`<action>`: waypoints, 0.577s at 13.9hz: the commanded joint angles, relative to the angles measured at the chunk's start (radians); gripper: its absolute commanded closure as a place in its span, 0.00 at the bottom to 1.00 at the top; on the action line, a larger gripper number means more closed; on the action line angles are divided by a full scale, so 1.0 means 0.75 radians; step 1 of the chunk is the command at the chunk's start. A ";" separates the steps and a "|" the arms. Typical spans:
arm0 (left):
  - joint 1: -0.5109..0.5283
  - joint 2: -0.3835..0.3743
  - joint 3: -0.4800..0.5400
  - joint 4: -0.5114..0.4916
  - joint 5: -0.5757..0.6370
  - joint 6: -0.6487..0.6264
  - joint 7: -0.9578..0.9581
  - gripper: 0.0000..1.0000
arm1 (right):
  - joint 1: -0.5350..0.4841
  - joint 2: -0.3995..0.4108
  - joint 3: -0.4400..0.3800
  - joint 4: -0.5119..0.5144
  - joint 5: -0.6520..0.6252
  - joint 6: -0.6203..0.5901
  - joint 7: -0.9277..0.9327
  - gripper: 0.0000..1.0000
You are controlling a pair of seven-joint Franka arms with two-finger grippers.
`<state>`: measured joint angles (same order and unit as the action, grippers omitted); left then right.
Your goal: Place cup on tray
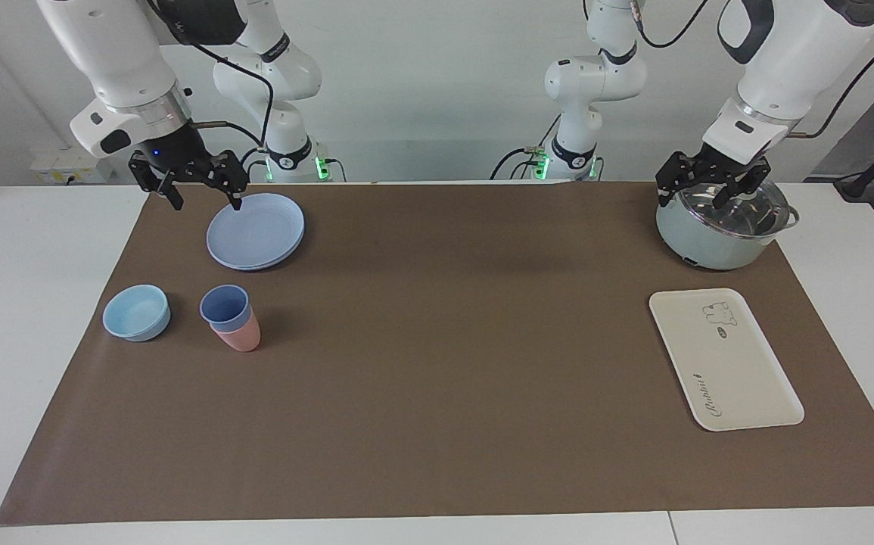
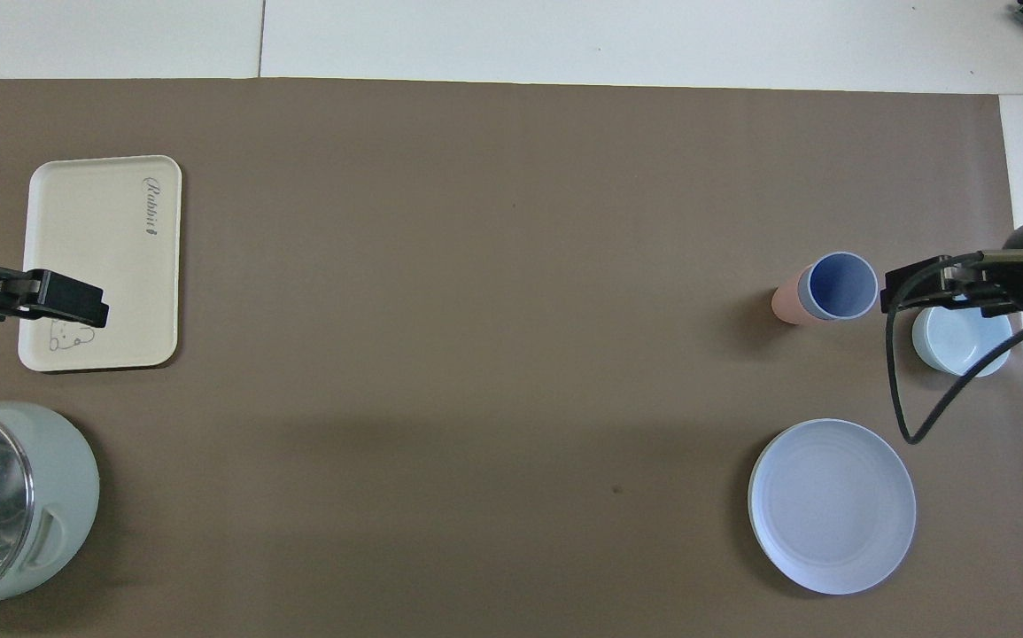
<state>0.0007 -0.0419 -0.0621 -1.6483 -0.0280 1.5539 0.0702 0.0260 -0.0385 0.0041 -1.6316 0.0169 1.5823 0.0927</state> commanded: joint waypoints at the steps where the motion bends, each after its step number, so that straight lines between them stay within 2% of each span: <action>1: 0.015 -0.042 -0.009 -0.048 0.019 0.020 0.009 0.00 | -0.051 -0.012 -0.001 -0.011 0.010 0.058 0.005 0.05; 3: 0.013 -0.042 -0.009 -0.048 0.019 0.020 0.009 0.00 | -0.104 0.018 -0.005 0.026 0.012 0.075 0.117 0.08; 8: 0.015 -0.042 -0.009 -0.048 0.019 0.020 0.009 0.00 | -0.243 0.198 -0.005 0.157 0.059 0.119 0.493 0.10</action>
<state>0.0012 -0.0419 -0.0621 -1.6483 -0.0280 1.5539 0.0702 -0.1137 0.0293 -0.0088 -1.5837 0.0252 1.6570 0.3667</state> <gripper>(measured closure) 0.000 0.097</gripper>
